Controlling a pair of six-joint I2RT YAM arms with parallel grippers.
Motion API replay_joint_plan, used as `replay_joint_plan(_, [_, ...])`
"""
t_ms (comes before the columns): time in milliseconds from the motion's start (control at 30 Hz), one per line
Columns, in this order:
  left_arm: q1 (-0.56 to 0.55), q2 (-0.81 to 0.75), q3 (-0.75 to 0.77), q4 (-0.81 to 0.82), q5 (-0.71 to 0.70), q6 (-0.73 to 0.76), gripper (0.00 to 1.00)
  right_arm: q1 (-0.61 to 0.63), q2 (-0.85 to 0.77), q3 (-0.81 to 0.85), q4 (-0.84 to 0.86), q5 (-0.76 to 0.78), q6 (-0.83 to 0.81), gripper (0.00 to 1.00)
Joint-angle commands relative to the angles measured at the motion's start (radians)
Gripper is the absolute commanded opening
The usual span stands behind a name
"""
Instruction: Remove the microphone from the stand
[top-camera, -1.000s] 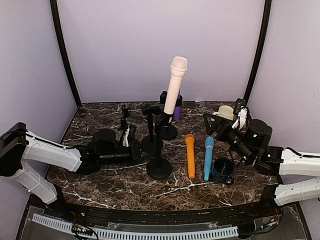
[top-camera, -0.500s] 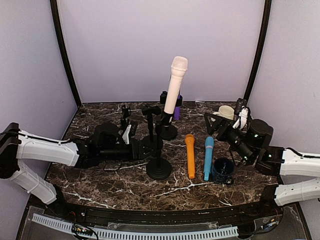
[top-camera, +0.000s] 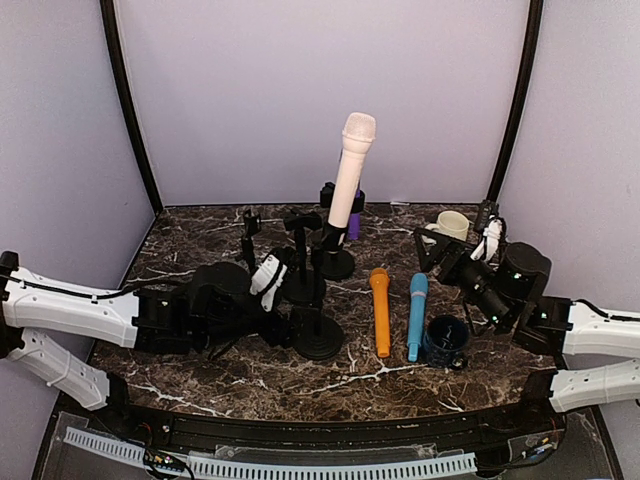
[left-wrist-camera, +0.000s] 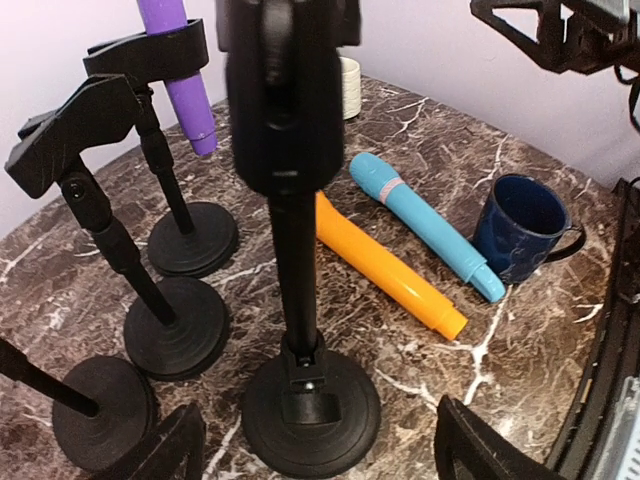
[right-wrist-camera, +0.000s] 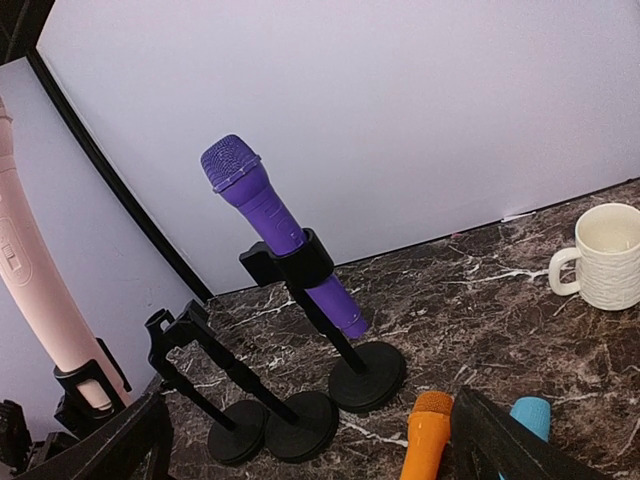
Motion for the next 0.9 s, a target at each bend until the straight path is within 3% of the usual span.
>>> replay_joint_plan(0, [-0.061, 0.051, 0.037, -0.010, -0.268, 0.160, 0.82, -0.006, -0.014, -0.017, 0.026, 0.024, 0.000, 0.98])
replay_joint_plan(200, [-0.098, 0.141, 0.050, 0.069, -0.391, 0.243, 0.84, -0.006, -0.033, -0.027, 0.023, 0.033, 0.002, 0.98])
replay_joint_plan(567, [-0.100, 0.214, 0.084, 0.119, -0.384, 0.316, 0.84, -0.006, -0.070, -0.044, 0.010, 0.057, 0.002, 0.98])
replay_joint_plan(867, [-0.100, 0.236, 0.096, 0.098, -0.398, 0.315, 0.67, -0.007, -0.075, -0.043, 0.009, 0.063, 0.000, 0.98])
